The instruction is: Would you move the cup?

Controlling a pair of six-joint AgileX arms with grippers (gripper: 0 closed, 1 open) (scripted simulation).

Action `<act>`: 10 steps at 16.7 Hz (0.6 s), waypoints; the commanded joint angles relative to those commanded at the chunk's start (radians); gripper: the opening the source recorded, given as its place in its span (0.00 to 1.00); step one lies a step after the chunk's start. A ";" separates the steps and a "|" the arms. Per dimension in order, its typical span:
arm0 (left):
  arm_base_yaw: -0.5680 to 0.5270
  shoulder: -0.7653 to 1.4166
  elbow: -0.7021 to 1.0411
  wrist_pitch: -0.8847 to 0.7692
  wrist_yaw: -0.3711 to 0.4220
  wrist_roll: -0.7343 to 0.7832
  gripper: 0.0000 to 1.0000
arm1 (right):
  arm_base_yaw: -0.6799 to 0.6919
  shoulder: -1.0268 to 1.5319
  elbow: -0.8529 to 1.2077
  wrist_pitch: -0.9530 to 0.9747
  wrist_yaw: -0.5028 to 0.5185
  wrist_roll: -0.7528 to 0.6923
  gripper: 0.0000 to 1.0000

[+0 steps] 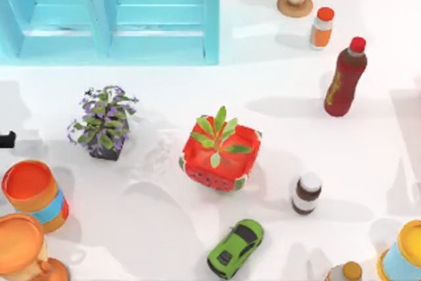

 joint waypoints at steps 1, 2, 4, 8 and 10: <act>0.011 0.008 0.013 -0.010 0.000 0.011 0.00 | 0.000 0.000 0.000 0.000 0.000 0.000 1.00; 0.031 0.021 0.037 -0.028 0.001 0.031 0.00 | 0.000 0.000 0.000 0.000 0.000 0.000 1.00; 0.092 0.057 0.116 -0.084 0.001 0.092 0.00 | 0.000 0.000 0.000 0.000 0.000 0.000 1.00; 0.257 0.145 0.367 -0.232 0.003 0.259 0.00 | 0.000 0.000 0.000 0.000 0.000 0.000 1.00; 0.339 0.182 0.484 -0.302 0.004 0.341 0.00 | 0.000 0.000 0.000 0.000 0.000 0.000 1.00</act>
